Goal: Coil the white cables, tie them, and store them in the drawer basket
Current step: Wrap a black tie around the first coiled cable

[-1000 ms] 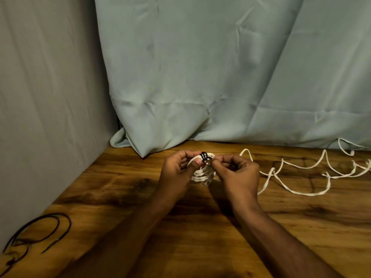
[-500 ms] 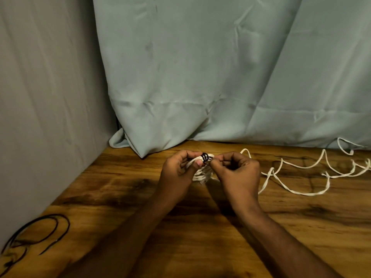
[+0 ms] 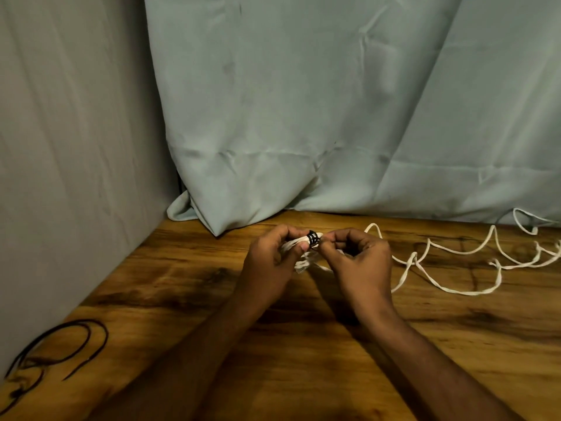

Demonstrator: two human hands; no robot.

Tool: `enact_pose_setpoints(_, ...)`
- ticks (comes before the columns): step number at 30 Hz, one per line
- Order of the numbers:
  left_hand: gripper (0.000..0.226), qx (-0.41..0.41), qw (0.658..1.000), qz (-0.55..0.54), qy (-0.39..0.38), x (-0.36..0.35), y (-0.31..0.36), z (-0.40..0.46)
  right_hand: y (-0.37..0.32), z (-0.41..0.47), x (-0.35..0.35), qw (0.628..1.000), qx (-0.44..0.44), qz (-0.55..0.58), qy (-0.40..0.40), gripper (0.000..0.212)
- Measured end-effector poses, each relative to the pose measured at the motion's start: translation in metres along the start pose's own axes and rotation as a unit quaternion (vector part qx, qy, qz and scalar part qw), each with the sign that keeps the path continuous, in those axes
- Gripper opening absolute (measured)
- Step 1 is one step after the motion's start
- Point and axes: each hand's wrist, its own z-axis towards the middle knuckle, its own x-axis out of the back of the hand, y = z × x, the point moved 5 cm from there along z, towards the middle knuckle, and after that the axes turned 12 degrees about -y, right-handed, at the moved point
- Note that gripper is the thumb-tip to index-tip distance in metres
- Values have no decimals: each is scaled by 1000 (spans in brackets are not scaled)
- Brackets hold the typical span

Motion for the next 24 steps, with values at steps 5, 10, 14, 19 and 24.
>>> enact_pose_setpoints(5,12,-5,1000,10,7,3,0,0,5,3,-3,998,5,-49,-30,8)
enact_pose_setpoints(10,13,39,995,-94,17,2,-10,1,5,1,-8,998,-15,34,-42,14)
enact_pose_setpoints(14,14,40,988,-146,24,1,-9,2,8,1,-10,994,-28,106,-15,19)
enact_pose_setpoints(19,13,30,993,-114,23,0,-8,2,8,0,-8,993,-23,115,0,17)
enact_pose_setpoints(24,13,7,999,-34,17,1,-4,0,10,-3,-11,995,-25,100,-3,18)
